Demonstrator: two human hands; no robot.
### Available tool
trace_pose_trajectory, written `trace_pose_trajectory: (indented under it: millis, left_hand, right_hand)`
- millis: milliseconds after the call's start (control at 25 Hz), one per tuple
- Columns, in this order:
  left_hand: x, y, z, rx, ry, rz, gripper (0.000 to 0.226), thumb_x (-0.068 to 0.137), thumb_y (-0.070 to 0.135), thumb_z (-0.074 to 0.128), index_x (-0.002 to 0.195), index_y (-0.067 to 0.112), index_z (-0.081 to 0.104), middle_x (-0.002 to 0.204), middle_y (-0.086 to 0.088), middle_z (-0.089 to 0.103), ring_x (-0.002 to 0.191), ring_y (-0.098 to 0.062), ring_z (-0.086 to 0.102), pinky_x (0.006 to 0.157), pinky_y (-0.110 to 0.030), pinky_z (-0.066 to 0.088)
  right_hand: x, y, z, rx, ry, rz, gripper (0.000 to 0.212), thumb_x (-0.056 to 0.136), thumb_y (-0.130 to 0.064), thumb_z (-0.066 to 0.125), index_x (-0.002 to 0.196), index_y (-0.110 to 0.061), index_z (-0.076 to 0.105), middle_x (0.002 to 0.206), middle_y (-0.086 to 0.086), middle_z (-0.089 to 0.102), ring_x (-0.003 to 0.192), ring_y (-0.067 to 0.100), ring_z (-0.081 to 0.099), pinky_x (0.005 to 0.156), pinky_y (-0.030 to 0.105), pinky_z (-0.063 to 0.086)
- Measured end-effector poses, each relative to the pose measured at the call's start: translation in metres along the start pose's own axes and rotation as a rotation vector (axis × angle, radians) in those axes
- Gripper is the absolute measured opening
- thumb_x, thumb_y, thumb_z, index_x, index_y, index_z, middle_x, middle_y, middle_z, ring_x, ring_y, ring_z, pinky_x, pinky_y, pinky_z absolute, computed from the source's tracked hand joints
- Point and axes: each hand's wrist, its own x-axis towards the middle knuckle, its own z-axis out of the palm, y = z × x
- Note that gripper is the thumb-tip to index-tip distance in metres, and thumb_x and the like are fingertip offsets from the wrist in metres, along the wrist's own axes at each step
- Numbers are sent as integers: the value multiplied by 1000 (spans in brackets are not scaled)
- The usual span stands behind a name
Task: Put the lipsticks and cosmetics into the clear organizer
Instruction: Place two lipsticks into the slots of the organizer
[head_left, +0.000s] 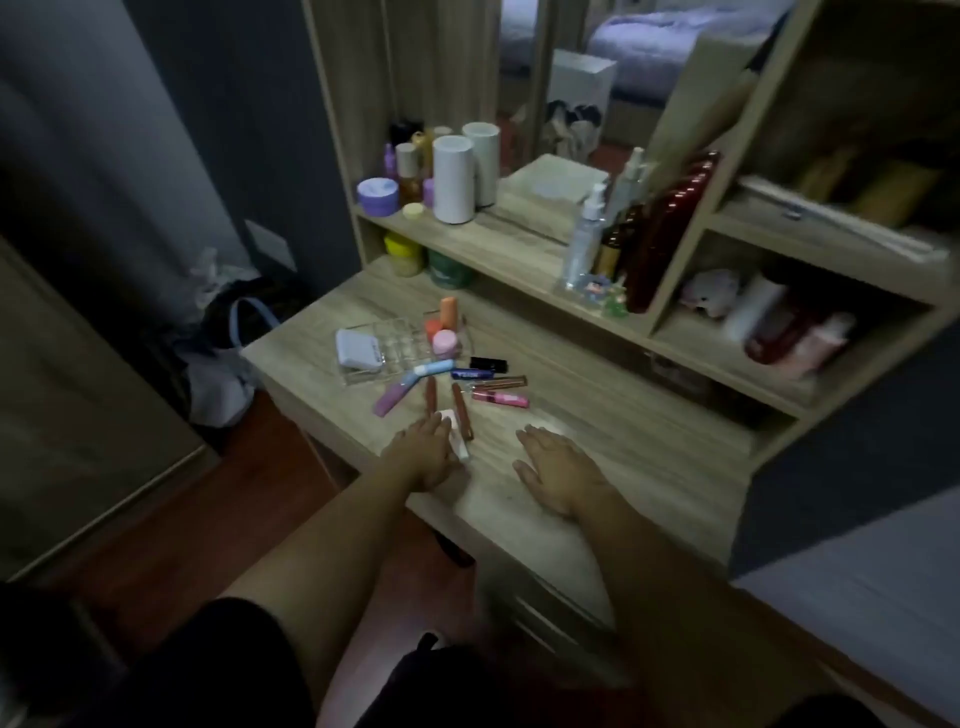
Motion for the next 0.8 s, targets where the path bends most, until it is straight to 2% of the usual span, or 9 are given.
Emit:
trace_pose_trajectory:
  millis: [120,280,520,640,720,800]
  left_hand:
    - [13,-23,-3,-31,18,-28,60,98,27,35,147,5,9,158,-17,10,143,-33,17,118,-43,20]
    - [25,-45,-6,-90,52,51,54,96,16,41,145,5,22,154,-18,25,133,-34,38,111,-37,30]
    - [28,-56,7,-65,78,126,52,93,18,45,143,12,33,152,-10,34,122,-34,44,108,-36,35]
    - [26,-61,13,-134,164,129,40,89,17,49,128,7,49,131,-18,54,110,-34,50,97,-37,41]
    - [27,-61,13,-213,221,75,29,89,17,50,115,4,54,112,-20,60,102,-36,54,88,-37,42]
    - [34,-54,8,-307,270,-22,30,92,20,50,117,5,53,106,-20,60,97,-35,57,82,-36,43]
  right_hand:
    - [39,-7,3,90,3,-2,49,98,-33,37,143,-15,30,149,8,36,135,23,35,112,36,27]
    - [85,-24,15,210,0,23,38,96,-20,45,132,-10,48,133,12,54,122,26,49,104,34,37]
    - [121,-49,29,438,155,171,21,90,-11,55,109,-4,61,114,16,63,103,27,58,89,31,45]
    - [130,-51,32,463,186,222,19,89,-8,56,107,-3,60,113,17,62,105,29,57,89,34,45]
    - [134,-52,35,459,182,251,19,89,-9,56,107,-4,59,111,16,64,105,28,58,88,36,47]
    - [134,-51,36,471,179,274,19,89,-10,56,107,-5,58,108,14,66,102,26,61,83,33,49]
